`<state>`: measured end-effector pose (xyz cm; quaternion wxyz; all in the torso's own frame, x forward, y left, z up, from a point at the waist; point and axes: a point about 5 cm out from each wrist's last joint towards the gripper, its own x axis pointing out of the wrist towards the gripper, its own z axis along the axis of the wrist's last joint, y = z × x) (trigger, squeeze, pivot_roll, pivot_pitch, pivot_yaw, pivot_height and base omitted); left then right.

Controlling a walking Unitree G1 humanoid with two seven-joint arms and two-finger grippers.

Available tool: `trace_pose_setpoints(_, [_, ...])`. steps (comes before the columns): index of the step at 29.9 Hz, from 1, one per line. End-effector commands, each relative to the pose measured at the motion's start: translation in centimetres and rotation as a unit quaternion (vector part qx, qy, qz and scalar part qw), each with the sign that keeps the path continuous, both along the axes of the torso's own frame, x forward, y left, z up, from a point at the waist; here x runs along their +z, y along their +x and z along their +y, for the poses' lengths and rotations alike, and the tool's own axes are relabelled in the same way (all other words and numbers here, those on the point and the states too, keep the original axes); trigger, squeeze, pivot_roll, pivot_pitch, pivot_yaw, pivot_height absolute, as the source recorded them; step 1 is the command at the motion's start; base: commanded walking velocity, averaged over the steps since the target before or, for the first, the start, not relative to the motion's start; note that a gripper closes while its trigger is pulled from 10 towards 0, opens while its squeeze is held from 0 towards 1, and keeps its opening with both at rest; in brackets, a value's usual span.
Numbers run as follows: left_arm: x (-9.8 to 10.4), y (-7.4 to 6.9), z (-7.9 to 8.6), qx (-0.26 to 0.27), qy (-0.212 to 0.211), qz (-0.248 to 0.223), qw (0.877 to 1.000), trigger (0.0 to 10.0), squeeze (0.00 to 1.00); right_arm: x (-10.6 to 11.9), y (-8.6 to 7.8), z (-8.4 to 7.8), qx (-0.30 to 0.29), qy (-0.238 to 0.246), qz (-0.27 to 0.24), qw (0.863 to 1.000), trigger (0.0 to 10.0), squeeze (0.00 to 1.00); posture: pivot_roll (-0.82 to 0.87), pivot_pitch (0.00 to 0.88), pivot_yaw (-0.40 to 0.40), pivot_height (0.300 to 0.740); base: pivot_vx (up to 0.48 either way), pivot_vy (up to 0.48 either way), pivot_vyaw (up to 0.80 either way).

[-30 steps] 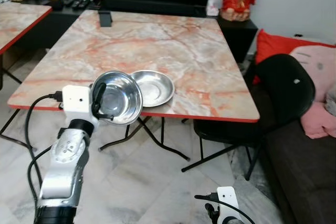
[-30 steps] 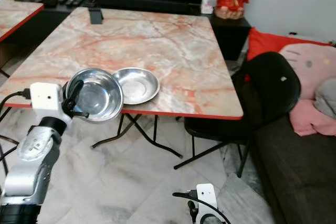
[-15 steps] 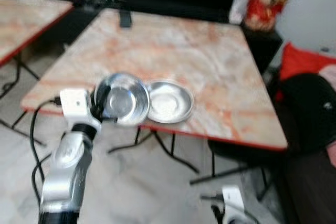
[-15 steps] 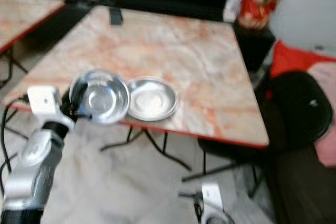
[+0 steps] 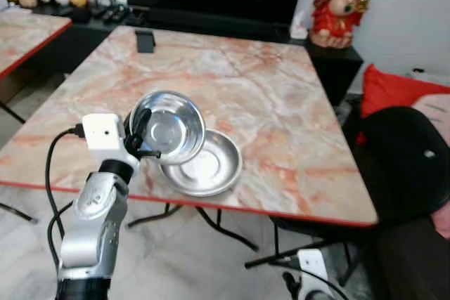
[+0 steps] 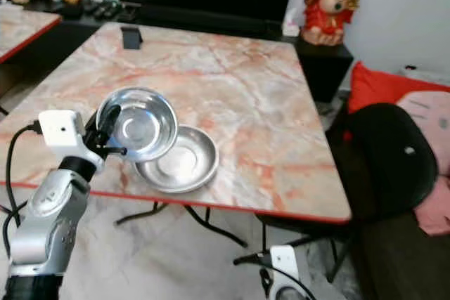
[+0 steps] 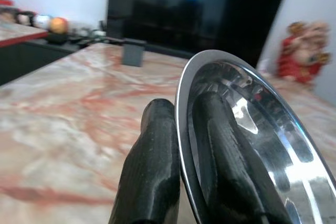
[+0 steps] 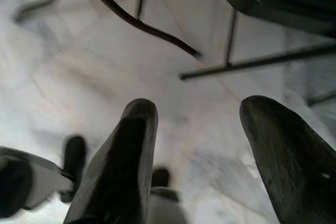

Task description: Setting the table

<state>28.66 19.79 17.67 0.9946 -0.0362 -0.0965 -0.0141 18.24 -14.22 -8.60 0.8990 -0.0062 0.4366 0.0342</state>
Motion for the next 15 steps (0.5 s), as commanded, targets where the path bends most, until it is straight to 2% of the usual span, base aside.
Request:
trace_pose_setpoints(1, [0.7, 0.2, -1.5, -0.027, -0.008, -0.014, 1.000, 10.0, 0.00, -0.1, -0.4, -1.8, -0.012, -0.019, 0.005, 1.000, 10.0, 0.00, 0.07, 0.000, -0.106, 0.740, 0.356, 0.000, 0.00])
trace_pose_setpoints(4, [0.5, 0.3, -1.8, -0.034, -0.013, -0.006, 0.999, 10.0, 0.00, -0.2, -0.4, -1.8, -0.011, -0.020, 0.006, 1.000, 10.0, 0.00, 0.07, 0.000, -0.106, 0.740, 0.119, 0.000, 0.00])
trace_pose_setpoints(11, [0.1, 0.3, -2.2, -0.058, -0.062, 0.008, 0.996, 10.0, 0.00, -0.2, -0.4, -1.7, -0.012, -0.020, 0.007, 1.000, 10.0, 0.00, 0.06, 0.000, -0.105, 0.740, 0.000, 0.000, 0.00])
trace_pose_setpoints(12, [0.1, 0.2, -2.4, -0.069, -0.084, 0.014, 0.994, 10.0, 0.00, -0.2, -0.4, -1.8, -0.012, -0.020, 0.007, 1.000, 10.0, 0.00, 0.06, 0.000, -0.105, 0.740, 0.000, 0.000, 0.00])
trace_pose_setpoints(15, [0.0, -0.3, -2.7, -0.096, -0.098, 0.023, 0.990, 10.0, 0.00, -0.1, -0.4, -1.8, -0.011, -0.021, 0.007, 1.000, 10.0, 0.00, 0.07, 0.000, -0.107, 0.740, 0.000, 0.000, 0.00])
